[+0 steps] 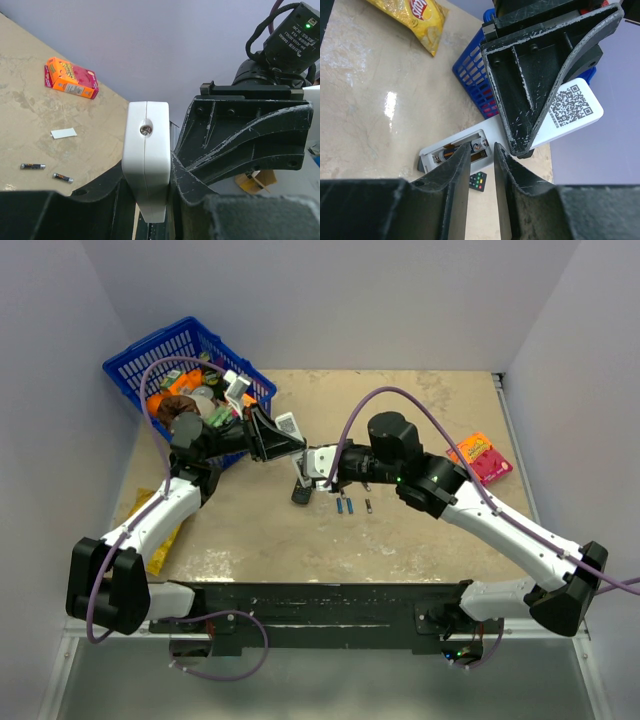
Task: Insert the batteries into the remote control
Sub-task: Adjust the battery in the remote control.
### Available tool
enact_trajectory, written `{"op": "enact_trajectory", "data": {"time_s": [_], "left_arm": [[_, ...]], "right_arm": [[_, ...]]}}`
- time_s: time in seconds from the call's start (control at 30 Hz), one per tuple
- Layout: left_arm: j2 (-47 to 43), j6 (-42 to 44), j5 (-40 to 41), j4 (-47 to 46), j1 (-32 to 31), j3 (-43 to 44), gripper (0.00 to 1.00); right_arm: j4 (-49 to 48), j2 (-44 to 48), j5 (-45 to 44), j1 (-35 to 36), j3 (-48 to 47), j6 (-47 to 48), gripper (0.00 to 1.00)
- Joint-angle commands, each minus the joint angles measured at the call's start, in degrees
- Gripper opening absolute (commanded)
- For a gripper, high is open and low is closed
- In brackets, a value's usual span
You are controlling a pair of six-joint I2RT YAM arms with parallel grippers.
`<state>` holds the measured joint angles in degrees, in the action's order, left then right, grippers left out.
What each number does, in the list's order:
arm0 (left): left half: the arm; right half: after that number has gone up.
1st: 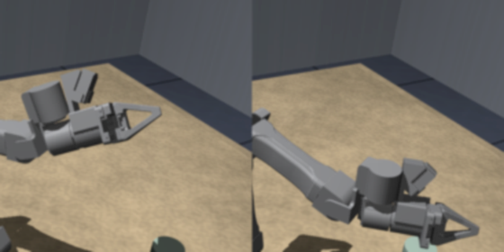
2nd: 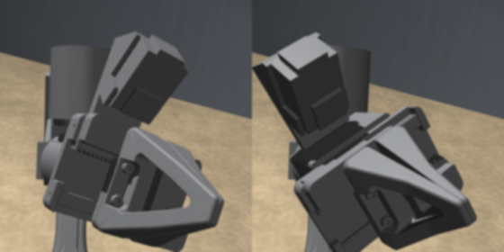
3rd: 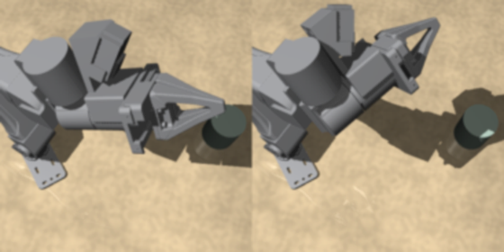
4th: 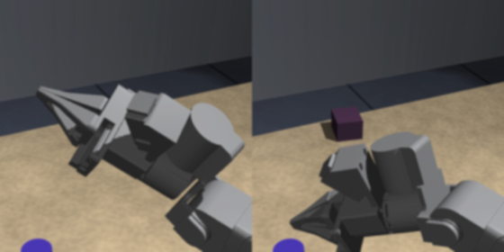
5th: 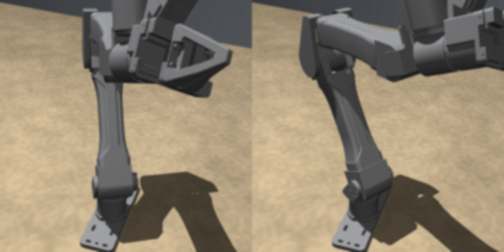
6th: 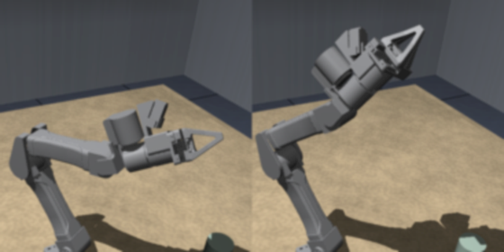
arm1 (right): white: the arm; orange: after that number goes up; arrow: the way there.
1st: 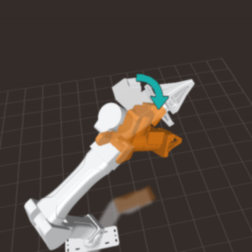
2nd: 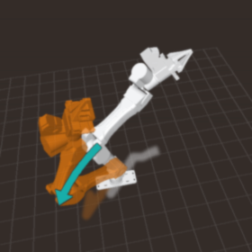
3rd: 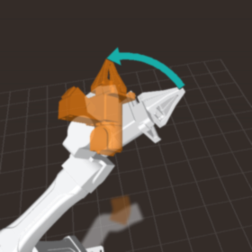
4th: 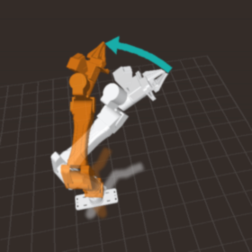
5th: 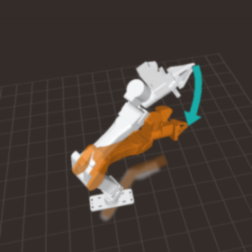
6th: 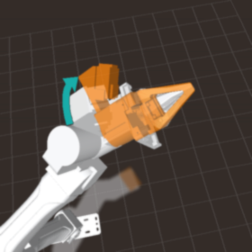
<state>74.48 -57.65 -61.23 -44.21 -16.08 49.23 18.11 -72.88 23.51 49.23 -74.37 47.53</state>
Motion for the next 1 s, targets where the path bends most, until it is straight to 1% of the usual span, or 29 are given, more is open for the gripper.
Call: {"op": "enact_trajectory", "data": {"time_s": [0.0,0.3,0.43,0.97], "left_arm": [[-0.47,-2.20,-0.82,-5.19,0.25,0.34,0.00],[-0.91,-2.29,-0.03,-3.26,0.17,0.86,0.00],[-1.09,-1.24,0.06,-0.98,0.17,1.13,0.00],[-1.44,2.28,0.68,4.04,-0.36,2.18,0.00]], "right_arm": [[1.84,-1.03,-0.39,-0.01,-2.62,0.81,0.26],[2.02,-1.47,0.40,-0.01,-2.89,0.90,0.20],[2.11,-1.56,0.66,-0.01,-2.98,0.64,0.18],[2.11,-2.35,2.33,-0.01,-3.85,0.02,0.17]]}}
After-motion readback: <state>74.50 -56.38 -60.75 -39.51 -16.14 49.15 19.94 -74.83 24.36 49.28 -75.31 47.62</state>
